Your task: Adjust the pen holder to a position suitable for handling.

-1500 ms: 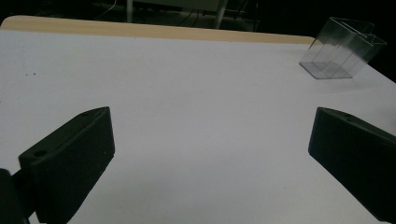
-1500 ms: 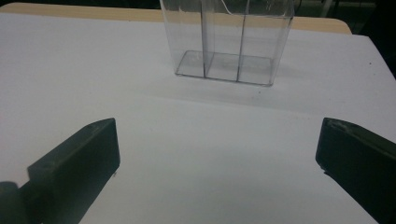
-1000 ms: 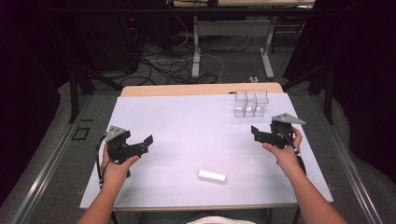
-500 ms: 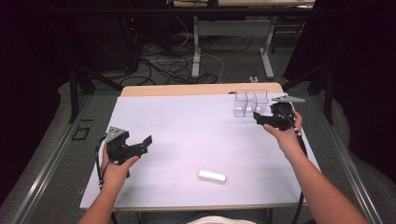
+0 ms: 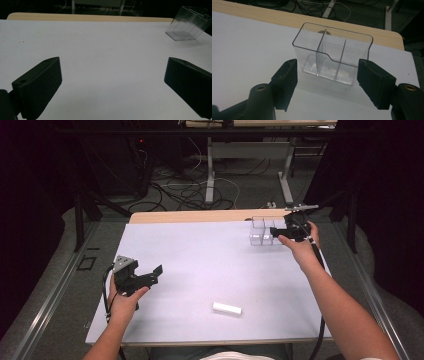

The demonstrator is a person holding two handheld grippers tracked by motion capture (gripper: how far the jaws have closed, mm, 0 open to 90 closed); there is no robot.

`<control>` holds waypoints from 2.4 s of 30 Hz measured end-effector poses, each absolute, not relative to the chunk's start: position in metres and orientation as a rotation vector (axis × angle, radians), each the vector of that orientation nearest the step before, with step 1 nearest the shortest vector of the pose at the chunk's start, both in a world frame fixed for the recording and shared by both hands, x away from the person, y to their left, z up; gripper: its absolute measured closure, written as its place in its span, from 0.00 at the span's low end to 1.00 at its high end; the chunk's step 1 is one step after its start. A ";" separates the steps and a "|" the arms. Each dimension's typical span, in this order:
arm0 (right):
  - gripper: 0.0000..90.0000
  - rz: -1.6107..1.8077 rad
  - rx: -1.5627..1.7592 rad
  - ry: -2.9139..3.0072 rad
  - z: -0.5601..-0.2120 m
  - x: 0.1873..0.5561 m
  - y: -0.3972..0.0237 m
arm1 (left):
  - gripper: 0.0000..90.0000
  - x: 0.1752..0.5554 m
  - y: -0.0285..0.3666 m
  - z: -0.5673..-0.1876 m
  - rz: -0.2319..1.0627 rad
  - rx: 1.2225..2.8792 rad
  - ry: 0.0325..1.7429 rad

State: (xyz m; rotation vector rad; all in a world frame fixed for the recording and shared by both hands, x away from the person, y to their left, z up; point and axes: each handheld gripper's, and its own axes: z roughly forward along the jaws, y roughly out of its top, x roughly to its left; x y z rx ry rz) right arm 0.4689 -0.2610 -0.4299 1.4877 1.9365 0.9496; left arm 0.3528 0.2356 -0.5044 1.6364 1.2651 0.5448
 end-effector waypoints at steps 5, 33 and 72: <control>0.38 0.929 1.486 1.930 -0.428 0.480 -0.260 | 0.02 0.352 0.237 -0.505 0.546 1.638 1.269; 0.56 0.868 1.685 1.808 -0.453 0.540 -0.295 | 0.02 0.355 0.241 -0.506 0.564 1.639 1.292; 0.97 0.679 1.771 1.854 -0.481 0.555 -0.293 | 0.03 0.356 0.243 -0.508 0.560 1.642 1.305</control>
